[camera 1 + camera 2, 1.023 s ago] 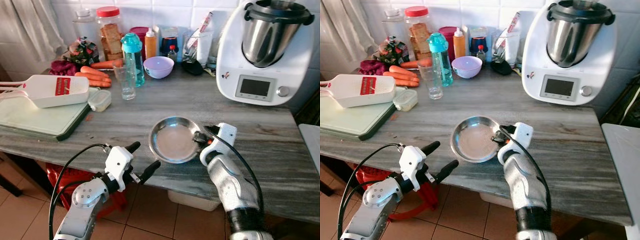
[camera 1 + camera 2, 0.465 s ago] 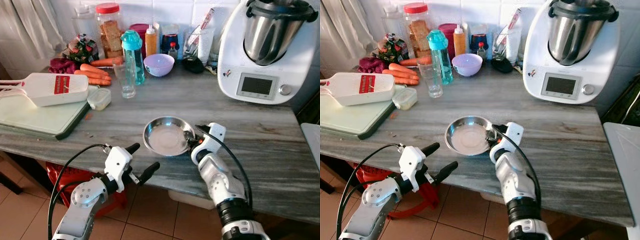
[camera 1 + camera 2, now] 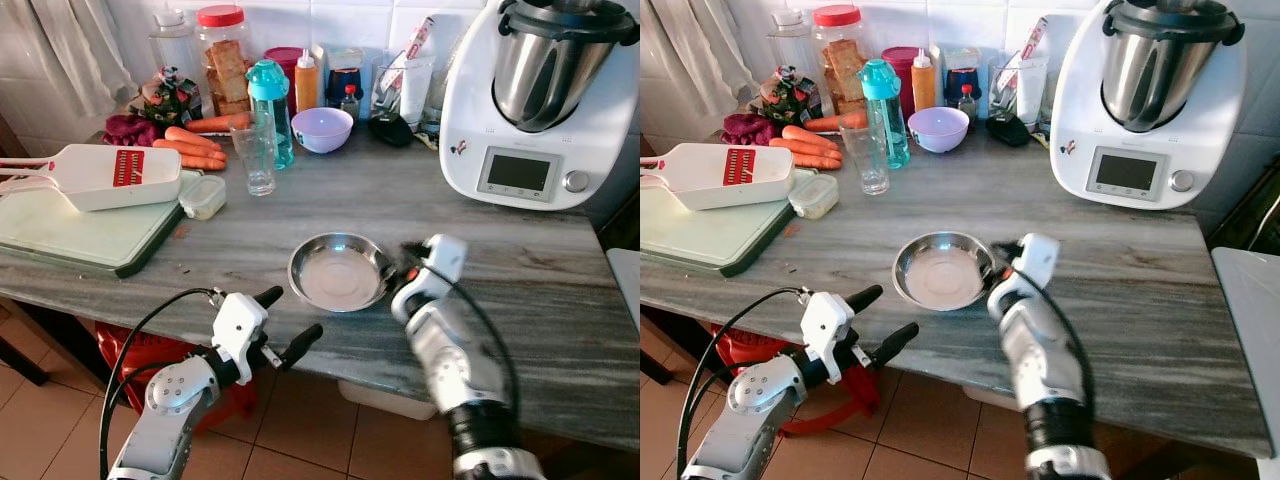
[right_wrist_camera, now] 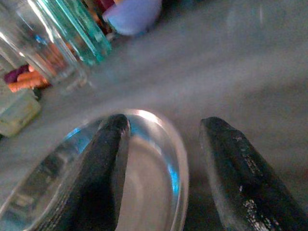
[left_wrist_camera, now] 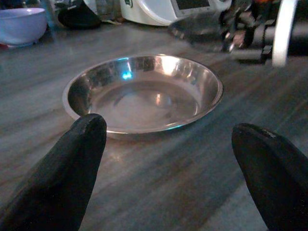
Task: Setting the table
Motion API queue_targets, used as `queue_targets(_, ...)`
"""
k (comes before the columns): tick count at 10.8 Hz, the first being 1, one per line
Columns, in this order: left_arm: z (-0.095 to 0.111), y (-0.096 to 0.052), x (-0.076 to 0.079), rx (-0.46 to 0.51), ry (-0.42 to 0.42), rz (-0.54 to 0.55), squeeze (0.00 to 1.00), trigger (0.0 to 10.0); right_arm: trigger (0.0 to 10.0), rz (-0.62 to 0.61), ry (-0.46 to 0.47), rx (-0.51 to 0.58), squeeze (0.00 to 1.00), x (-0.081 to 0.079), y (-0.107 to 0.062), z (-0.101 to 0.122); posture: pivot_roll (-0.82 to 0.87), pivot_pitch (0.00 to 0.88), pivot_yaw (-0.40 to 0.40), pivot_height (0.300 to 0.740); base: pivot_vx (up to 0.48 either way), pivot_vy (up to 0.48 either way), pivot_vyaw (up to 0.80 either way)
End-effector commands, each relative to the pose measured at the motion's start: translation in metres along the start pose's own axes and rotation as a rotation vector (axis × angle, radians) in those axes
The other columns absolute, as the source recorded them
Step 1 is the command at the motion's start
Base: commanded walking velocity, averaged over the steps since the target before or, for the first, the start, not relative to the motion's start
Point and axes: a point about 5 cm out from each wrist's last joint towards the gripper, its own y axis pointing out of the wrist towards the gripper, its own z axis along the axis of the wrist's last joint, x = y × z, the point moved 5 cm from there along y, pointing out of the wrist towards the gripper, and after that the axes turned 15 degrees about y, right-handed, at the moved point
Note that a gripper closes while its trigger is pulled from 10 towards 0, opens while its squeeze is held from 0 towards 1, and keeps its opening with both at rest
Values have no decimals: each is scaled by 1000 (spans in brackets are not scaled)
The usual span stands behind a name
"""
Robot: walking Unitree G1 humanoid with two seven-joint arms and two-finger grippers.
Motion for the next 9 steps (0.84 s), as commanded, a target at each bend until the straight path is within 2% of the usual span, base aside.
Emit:
queue_targets(1,3,2,-3,7,11,-3,0,10000,10000,24,-27,16,1000,-6,-4,5,42,0,36,740,0,0,0)
queue_targets(3,5,4,-3,14,10,10,0,10000,10000,20,-89,74,1000,-2,-14,20,33,0,32,740,0,0,0)
queue_targets(4,8,6,-7,26,12,47,0,10000,10000,-14,-196,149,1000,5,-26,38,33,0,32,740,0,0,0)
queue_targets(5,9,7,-9,32,11,68,0,10000,10000,-20,-226,166,1000,6,-30,42,33,0,32,740,0,0,0)
queue_targets(6,12,10,-14,41,-4,115,0,10000,10000,-26,-326,200,1000,9,-40,49,23,0,26,740,0,0,0)
queue_targets(8,18,11,-33,43,-51,298,0,10000,10000,-98,-395,265,1000,21,-62,62,21,0,20,740,0,0,0)
queue_targets(9,22,14,-36,44,-33,333,0,10000,10000,-106,-412,274,1000,22,-67,66,19,0,12,740,0,0,0)
